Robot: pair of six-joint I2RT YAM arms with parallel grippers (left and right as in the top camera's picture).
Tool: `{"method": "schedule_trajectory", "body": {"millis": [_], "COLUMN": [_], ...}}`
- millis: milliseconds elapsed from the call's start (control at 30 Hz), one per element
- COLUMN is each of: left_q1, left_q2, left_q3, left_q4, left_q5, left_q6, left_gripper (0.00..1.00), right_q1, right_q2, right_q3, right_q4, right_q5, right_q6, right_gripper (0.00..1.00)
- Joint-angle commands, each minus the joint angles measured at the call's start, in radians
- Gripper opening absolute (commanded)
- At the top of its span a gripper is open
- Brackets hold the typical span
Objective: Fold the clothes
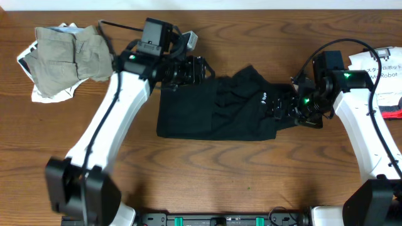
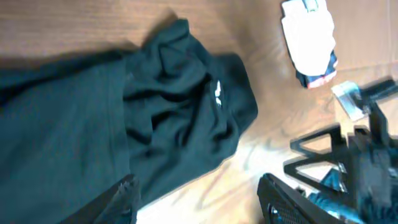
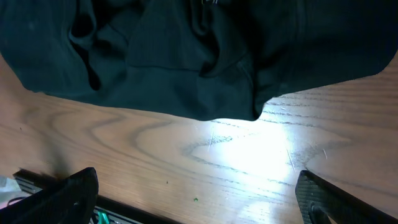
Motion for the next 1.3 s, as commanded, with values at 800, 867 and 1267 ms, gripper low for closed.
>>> {"method": "schedule_trajectory", "body": {"millis": [800,867,1267], "left_q1": [0.006,0.006,0.006], "left_q2": [-0.315,-0.368,-0.977], "left_q3": [0.010,0.010,-0.225], "left_q4": [-0.613,-0.610,-0.470], "left_q5": [-0.663,-0.662,-0.684], "left_q6": [-0.154,-0.154,-0.175], "left_gripper": [0.63,0.63,0.63], "right_q1": [0.003,0.003,0.003], "right_q2": [0.006,0.006,0.006], "right_q3": [-0.002,-0.002,-0.002], "right_q4": [0.082,0.082,0.135], "right_q5": [-0.029,-0.029,-0.034], "right_q6": [0.089,0.089,0.090], "right_gripper": [0.99,0.99,0.99]}}
